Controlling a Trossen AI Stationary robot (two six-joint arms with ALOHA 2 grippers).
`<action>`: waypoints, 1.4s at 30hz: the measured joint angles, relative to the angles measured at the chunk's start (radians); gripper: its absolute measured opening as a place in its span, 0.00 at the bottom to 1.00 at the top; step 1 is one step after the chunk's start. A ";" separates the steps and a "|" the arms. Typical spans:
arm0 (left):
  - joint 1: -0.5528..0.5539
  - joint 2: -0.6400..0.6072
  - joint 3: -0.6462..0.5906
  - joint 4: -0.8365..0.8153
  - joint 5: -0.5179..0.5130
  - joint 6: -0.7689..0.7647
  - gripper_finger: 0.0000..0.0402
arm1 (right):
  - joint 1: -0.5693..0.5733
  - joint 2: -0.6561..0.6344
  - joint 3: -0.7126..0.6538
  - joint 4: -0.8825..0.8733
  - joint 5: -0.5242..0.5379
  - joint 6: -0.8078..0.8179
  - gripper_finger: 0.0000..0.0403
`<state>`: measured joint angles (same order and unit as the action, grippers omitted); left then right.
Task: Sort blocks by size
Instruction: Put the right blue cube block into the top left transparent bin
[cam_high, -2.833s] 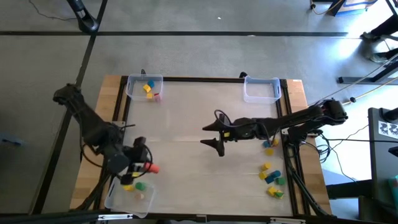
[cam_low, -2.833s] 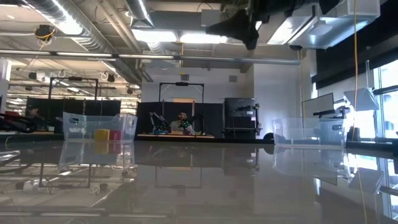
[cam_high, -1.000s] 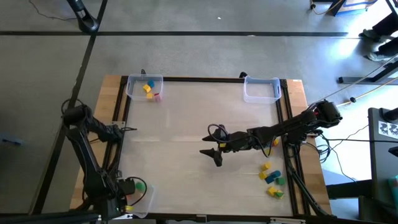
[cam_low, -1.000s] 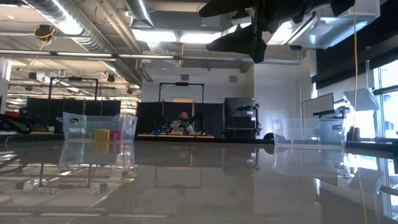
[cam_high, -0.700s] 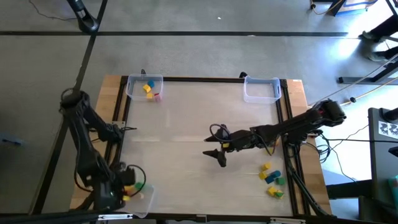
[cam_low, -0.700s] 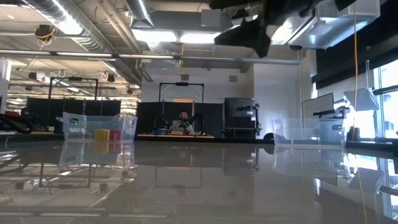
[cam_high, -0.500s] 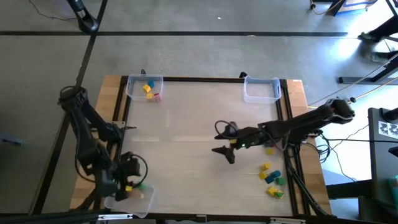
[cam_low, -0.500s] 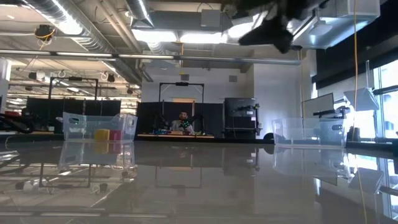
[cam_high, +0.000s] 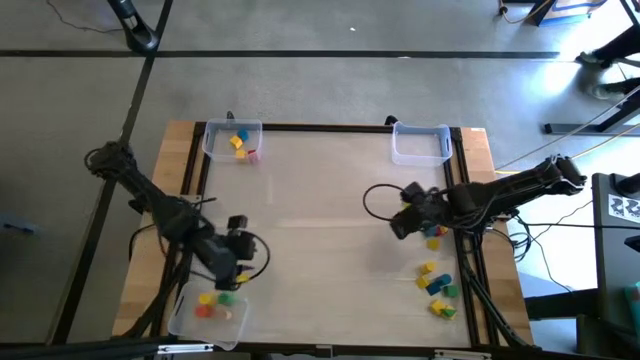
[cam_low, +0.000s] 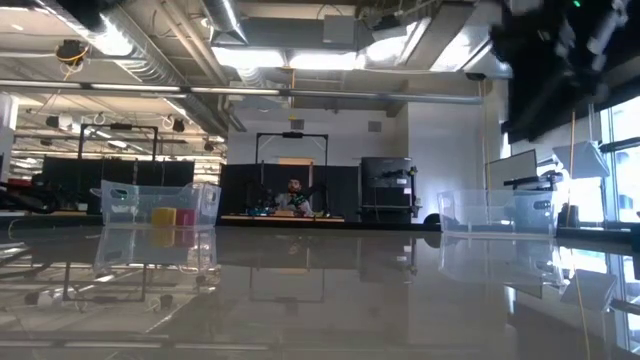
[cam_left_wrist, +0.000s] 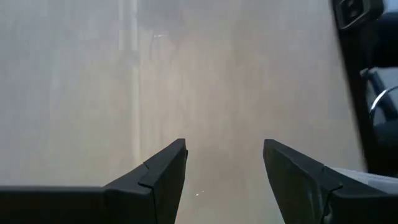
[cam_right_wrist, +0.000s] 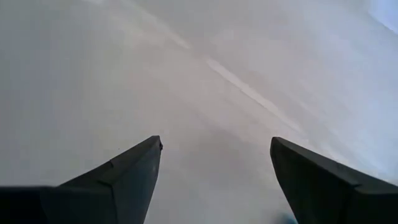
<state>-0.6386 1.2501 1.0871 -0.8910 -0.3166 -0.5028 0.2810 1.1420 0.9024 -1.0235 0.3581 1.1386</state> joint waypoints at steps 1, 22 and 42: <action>0.030 -0.001 -0.011 0.003 0.014 0.037 0.50 | 0.000 0.004 0.000 -0.068 -0.001 0.053 0.75; 0.564 -0.143 -0.392 0.664 0.277 0.535 0.50 | -0.048 0.154 -0.098 -0.288 -0.299 0.212 0.03; 0.674 -0.141 -0.410 0.796 0.277 0.638 0.50 | -0.048 0.167 -0.229 -0.039 -0.343 0.238 0.01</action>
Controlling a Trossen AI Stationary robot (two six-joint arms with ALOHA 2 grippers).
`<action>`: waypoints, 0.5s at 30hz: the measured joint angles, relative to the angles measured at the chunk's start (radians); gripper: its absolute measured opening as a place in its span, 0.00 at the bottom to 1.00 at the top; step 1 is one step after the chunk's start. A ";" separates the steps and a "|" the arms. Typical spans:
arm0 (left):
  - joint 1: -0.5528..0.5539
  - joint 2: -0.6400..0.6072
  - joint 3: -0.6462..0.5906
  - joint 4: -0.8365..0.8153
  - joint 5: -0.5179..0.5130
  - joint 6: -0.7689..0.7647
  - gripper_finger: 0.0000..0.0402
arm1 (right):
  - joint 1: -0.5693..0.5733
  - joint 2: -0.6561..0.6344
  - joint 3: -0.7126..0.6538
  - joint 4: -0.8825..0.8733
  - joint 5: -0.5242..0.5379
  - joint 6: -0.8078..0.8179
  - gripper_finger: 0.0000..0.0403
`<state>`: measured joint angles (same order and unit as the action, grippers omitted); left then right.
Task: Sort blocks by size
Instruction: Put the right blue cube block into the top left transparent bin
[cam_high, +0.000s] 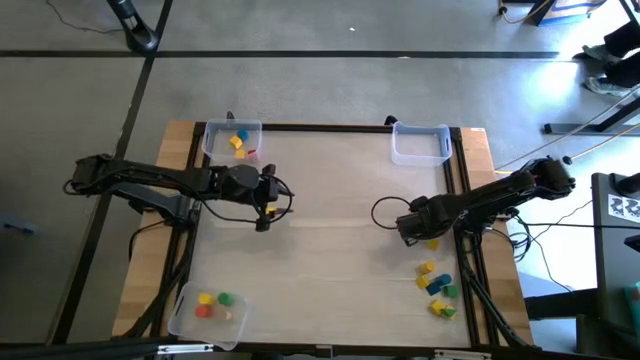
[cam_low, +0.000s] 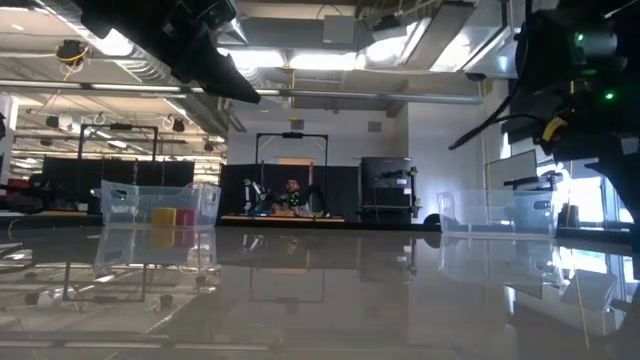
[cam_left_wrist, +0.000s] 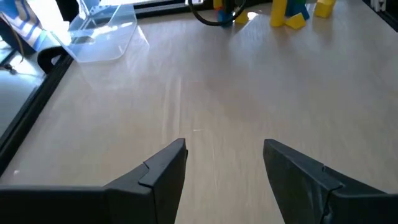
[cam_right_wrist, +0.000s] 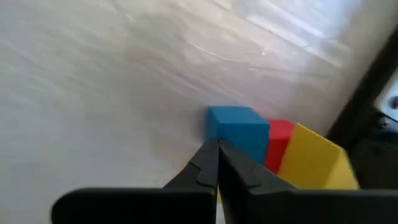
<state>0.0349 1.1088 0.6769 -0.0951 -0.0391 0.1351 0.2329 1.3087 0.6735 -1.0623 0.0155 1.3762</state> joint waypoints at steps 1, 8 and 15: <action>0.000 0.000 0.000 0.004 0.000 0.004 0.50 | 0.000 0.000 -0.007 0.043 0.000 0.001 0.01; 0.000 0.000 0.000 0.004 0.000 0.024 0.50 | -0.022 0.007 -0.007 0.257 0.059 -0.060 0.01; 0.000 0.001 0.000 -0.003 0.000 0.022 0.50 | -0.091 -0.005 0.037 0.295 0.116 -0.192 0.01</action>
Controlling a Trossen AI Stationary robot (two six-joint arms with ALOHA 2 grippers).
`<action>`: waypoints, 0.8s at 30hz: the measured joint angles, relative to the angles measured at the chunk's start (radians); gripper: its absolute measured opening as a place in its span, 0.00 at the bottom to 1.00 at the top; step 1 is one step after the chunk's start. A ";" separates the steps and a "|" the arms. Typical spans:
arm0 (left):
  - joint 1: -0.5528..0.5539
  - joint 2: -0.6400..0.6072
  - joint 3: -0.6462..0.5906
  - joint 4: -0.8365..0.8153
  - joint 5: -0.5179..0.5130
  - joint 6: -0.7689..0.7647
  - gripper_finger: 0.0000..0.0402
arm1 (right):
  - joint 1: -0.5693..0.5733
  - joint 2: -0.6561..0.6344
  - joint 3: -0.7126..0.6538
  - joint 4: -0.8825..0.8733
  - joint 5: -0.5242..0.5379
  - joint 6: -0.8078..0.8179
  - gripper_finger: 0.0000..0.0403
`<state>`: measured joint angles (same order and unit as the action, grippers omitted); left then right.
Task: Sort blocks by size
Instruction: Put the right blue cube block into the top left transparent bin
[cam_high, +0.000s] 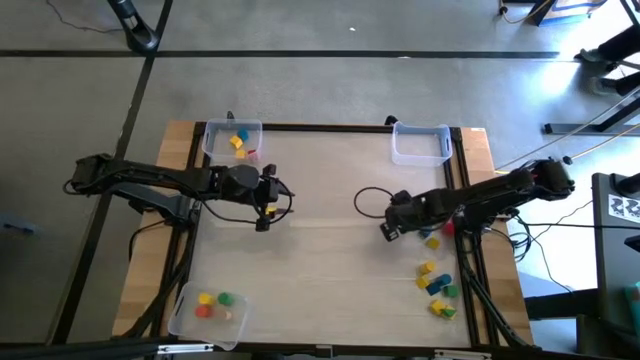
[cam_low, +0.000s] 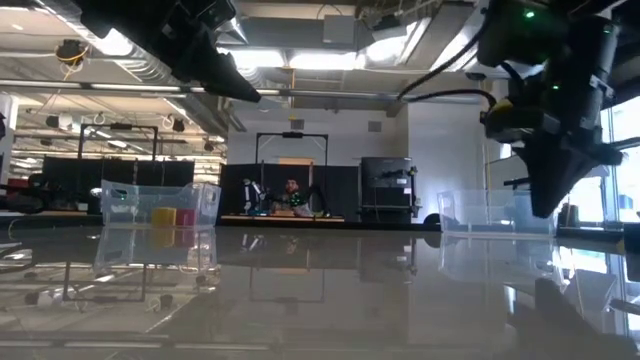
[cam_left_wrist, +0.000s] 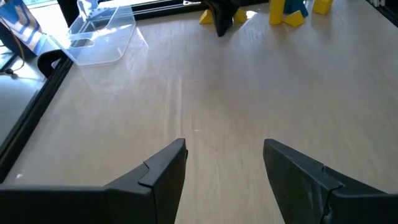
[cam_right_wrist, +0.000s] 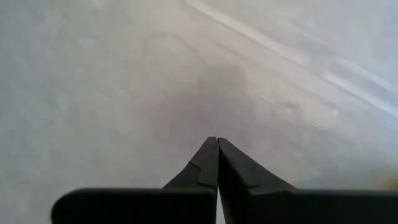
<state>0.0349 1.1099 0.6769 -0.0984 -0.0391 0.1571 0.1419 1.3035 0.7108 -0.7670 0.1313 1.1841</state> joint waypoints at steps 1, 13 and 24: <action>0.000 0.000 0.000 -0.001 0.000 0.000 0.50 | -0.012 0.000 0.015 -0.048 -0.006 -0.011 0.02; 0.000 0.000 0.000 -0.004 0.000 0.000 0.50 | -0.106 -0.001 0.065 -0.378 -0.242 -0.149 0.32; 0.000 0.000 0.000 -0.003 0.000 0.013 0.50 | -0.105 0.108 0.035 -0.359 -0.229 -0.141 0.76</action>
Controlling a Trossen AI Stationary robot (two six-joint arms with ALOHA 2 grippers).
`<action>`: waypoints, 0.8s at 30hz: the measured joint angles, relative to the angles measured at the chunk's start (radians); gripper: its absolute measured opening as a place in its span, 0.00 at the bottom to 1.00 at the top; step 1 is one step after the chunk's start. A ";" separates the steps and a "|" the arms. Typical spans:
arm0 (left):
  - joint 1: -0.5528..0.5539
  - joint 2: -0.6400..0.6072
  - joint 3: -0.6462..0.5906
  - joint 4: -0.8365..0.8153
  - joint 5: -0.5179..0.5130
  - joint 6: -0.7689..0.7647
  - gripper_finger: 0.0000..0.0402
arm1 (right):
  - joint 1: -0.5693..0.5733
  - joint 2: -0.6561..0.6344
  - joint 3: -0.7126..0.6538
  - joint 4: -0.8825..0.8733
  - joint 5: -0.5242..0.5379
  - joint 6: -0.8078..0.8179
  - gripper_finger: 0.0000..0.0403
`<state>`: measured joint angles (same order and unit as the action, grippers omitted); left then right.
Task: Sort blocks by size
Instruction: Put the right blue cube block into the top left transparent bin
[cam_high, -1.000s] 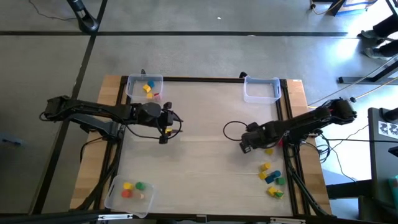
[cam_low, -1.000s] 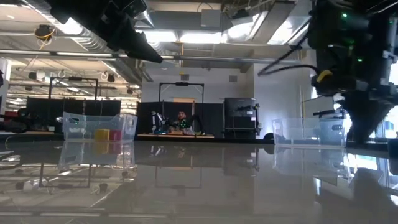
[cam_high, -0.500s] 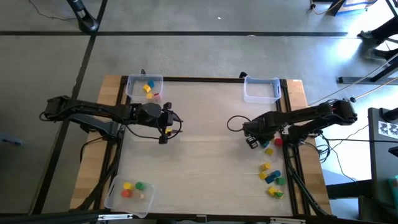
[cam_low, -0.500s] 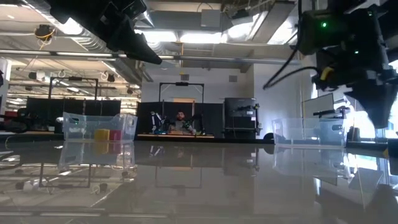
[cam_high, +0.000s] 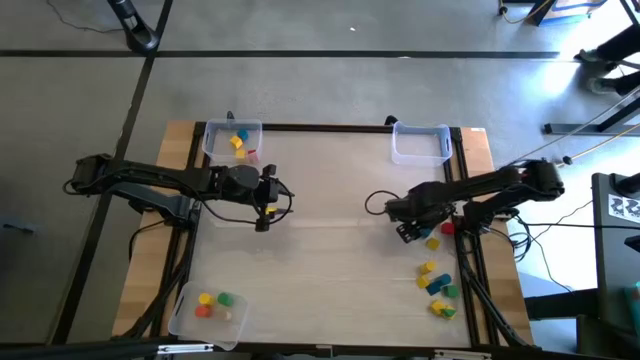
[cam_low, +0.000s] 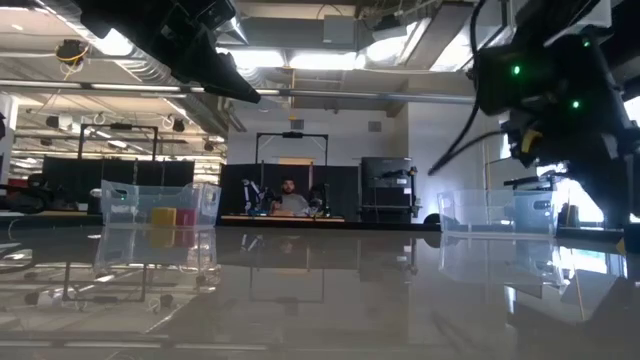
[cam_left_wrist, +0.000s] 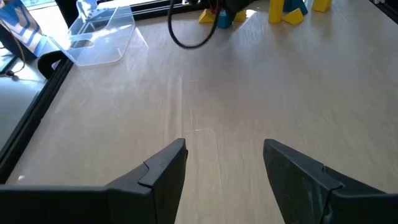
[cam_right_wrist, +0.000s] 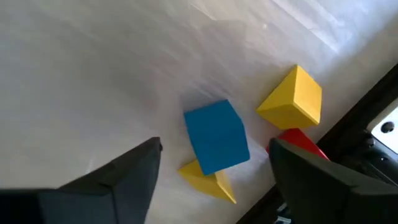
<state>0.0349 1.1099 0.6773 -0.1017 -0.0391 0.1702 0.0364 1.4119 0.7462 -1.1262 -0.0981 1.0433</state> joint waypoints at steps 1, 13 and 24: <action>0.000 0.000 0.000 0.000 0.000 0.000 0.50 | 0.000 0.022 0.000 0.002 0.000 0.000 0.77; 0.000 0.000 0.000 -0.002 0.000 0.014 0.50 | 0.001 0.143 -0.001 0.066 -0.090 -0.103 0.58; 0.000 -0.001 0.000 -0.008 0.000 0.012 0.50 | 0.002 0.134 0.098 0.050 -0.055 -0.218 0.32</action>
<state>0.0349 1.1085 0.6773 -0.1093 -0.0391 0.1824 0.0380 1.5455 0.8440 -1.0757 -0.1533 0.8252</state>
